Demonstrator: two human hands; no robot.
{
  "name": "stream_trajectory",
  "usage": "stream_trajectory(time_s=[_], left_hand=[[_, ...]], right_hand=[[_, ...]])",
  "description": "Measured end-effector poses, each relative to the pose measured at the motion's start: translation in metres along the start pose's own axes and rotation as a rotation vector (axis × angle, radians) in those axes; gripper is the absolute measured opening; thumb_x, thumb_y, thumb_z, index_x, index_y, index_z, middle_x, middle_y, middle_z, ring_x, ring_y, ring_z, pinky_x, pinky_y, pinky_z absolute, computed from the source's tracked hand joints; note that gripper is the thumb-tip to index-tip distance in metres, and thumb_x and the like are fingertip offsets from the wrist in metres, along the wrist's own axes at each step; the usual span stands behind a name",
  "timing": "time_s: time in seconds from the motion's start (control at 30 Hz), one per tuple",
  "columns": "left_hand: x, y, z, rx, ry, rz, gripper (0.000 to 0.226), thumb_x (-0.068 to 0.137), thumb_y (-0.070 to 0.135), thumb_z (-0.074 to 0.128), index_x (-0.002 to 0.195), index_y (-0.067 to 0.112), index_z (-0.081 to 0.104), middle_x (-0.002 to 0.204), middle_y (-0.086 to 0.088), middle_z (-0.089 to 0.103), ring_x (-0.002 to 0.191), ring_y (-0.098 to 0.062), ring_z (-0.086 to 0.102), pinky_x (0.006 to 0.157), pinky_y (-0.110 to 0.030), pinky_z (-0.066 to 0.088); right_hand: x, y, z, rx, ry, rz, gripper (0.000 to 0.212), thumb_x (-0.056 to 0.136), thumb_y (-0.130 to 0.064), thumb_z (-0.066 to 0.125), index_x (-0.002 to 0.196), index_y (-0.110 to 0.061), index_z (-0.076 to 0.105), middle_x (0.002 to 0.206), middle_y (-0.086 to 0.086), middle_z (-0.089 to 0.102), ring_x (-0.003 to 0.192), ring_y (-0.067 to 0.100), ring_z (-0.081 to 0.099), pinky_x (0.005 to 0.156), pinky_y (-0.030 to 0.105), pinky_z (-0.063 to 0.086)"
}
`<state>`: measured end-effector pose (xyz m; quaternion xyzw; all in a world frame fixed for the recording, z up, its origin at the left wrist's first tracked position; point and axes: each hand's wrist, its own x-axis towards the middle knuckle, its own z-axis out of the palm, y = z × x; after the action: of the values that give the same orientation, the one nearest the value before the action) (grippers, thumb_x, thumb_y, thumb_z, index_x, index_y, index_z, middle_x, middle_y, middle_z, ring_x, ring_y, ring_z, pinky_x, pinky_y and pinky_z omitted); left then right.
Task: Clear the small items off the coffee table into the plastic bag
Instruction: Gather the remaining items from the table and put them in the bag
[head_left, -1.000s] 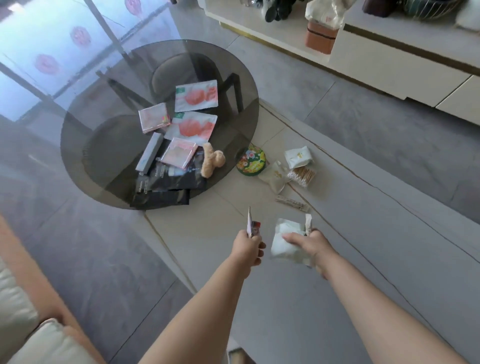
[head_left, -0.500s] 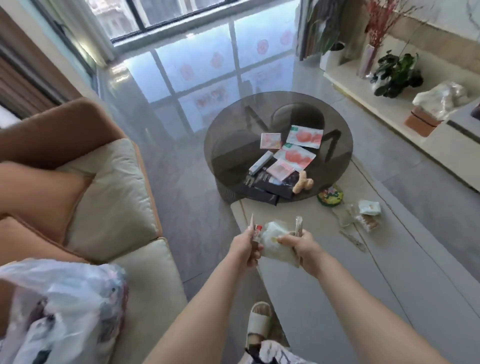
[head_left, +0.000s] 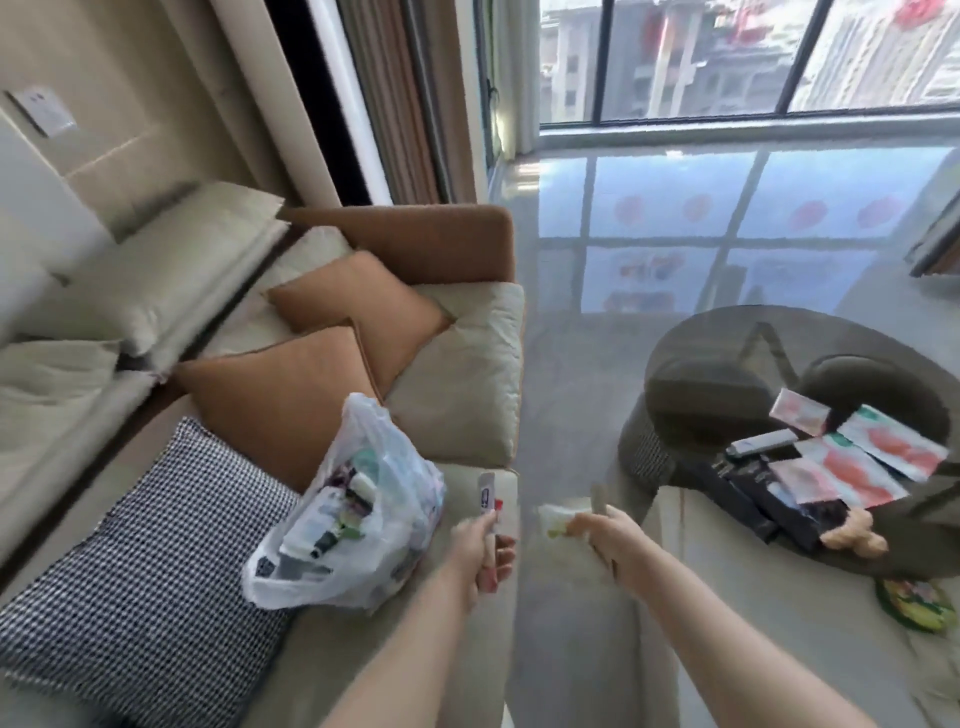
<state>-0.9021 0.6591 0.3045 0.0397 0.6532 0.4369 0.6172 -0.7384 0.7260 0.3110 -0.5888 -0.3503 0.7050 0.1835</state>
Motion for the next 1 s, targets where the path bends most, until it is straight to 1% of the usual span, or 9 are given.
stream_trajectory(time_s=[0.13, 0.2, 0.27, 0.37, 0.5, 0.67, 0.73, 0.83, 1.0], left_hand=[[0.002, 0.026, -0.08, -0.141, 0.093, -0.009, 0.034, 0.096, 0.02, 0.041, 0.07, 0.002, 0.054, 0.047, -0.005, 0.053, 0.03, -0.013, 0.048, 0.034, -0.014, 0.036], [0.007, 0.033, -0.115, -0.198, 0.139, -0.007, 0.035, 0.092, 0.017, 0.038, 0.066, 0.001, 0.055, 0.05, -0.009, 0.053, 0.032, -0.017, 0.048, 0.035, -0.015, 0.037], [0.011, 0.038, -0.145, -0.26, 0.173, -0.004, 0.037, 0.092, 0.017, 0.035, 0.064, 0.002, 0.054, 0.049, -0.011, 0.052, 0.037, -0.02, 0.048, 0.038, -0.017, 0.038], [0.014, 0.045, -0.179, -0.32, 0.235, 0.005, 0.037, 0.094, 0.016, 0.034, 0.068, -0.001, 0.055, 0.048, -0.013, 0.055, 0.036, -0.022, 0.053, 0.039, -0.019, 0.044], [0.015, 0.059, -0.202, -0.348, 0.299, 0.02, 0.024, 0.095, 0.004, 0.035, 0.083, 0.001, 0.056, 0.06, -0.013, 0.055, 0.036, -0.017, 0.055, 0.042, -0.026, 0.053], [0.032, 0.069, -0.224, -0.374, 0.384, -0.003, 0.03, 0.099, 0.016, 0.043, 0.073, 0.007, 0.053, 0.054, -0.008, 0.05, 0.042, -0.016, 0.055, 0.038, -0.018, 0.046], [0.04, 0.073, -0.23, -0.383, 0.411, -0.035, 0.03, 0.097, 0.012, 0.046, 0.067, 0.008, 0.051, 0.048, -0.004, 0.048, 0.042, -0.015, 0.049, 0.037, -0.013, 0.037], [0.06, 0.078, -0.239, -0.312, 0.46, -0.098, 0.024, 0.093, 0.019, 0.052, 0.072, 0.009, 0.057, 0.059, -0.005, 0.051, 0.038, -0.011, 0.04, 0.047, -0.016, 0.037], [0.094, 0.084, -0.244, -0.281, 0.541, -0.283, 0.019, 0.096, 0.02, 0.053, 0.099, 0.004, 0.063, 0.076, -0.014, 0.061, 0.049, -0.018, 0.053, 0.043, -0.017, 0.035]], right_hand=[[0.021, -0.016, 0.089, -0.042, -0.103, 0.019, 0.021, 0.078, 0.01, 0.049, 0.092, 0.0, 0.061, 0.085, 0.023, 0.061, 0.066, 0.031, 0.057, 0.061, 0.034, 0.049], [0.029, -0.021, 0.128, -0.061, -0.143, 0.018, 0.02, 0.076, 0.013, 0.052, 0.091, 0.003, 0.06, 0.083, 0.023, 0.06, 0.066, 0.032, 0.057, 0.065, 0.041, 0.05], [0.037, -0.026, 0.163, -0.102, -0.192, 0.002, 0.017, 0.077, 0.014, 0.054, 0.09, 0.004, 0.06, 0.074, 0.02, 0.062, 0.061, 0.03, 0.059, 0.057, 0.035, 0.051], [0.048, -0.029, 0.205, -0.151, -0.214, -0.023, 0.021, 0.08, 0.013, 0.056, 0.098, 0.005, 0.062, 0.07, 0.017, 0.067, 0.062, 0.028, 0.065, 0.062, 0.037, 0.056], [0.065, -0.036, 0.249, -0.23, -0.202, -0.011, 0.031, 0.083, 0.007, 0.059, 0.113, 0.002, 0.059, 0.098, 0.025, 0.065, 0.083, 0.035, 0.062, 0.079, 0.045, 0.051], [0.096, -0.043, 0.289, -0.24, -0.186, 0.062, 0.036, 0.084, 0.005, 0.06, 0.118, 0.002, 0.052, 0.107, 0.024, 0.061, 0.09, 0.036, 0.063, 0.05, 0.033, 0.053], [0.108, -0.047, 0.305, -0.298, -0.185, 0.091, 0.034, 0.085, -0.002, 0.062, 0.117, -0.002, 0.051, 0.113, 0.023, 0.058, 0.099, 0.037, 0.061, 0.05, 0.036, 0.055], [0.127, -0.055, 0.324, -0.537, -0.198, 0.048, 0.031, 0.083, -0.008, 0.064, 0.111, -0.01, 0.05, 0.101, 0.013, 0.058, 0.088, 0.029, 0.064, 0.056, 0.04, 0.059], [0.163, -0.057, 0.356, -0.776, -0.26, 0.13, 0.029, 0.089, -0.009, 0.055, 0.115, -0.007, 0.042, 0.097, 0.01, 0.052, 0.08, 0.024, 0.062, 0.058, 0.041, 0.06]])
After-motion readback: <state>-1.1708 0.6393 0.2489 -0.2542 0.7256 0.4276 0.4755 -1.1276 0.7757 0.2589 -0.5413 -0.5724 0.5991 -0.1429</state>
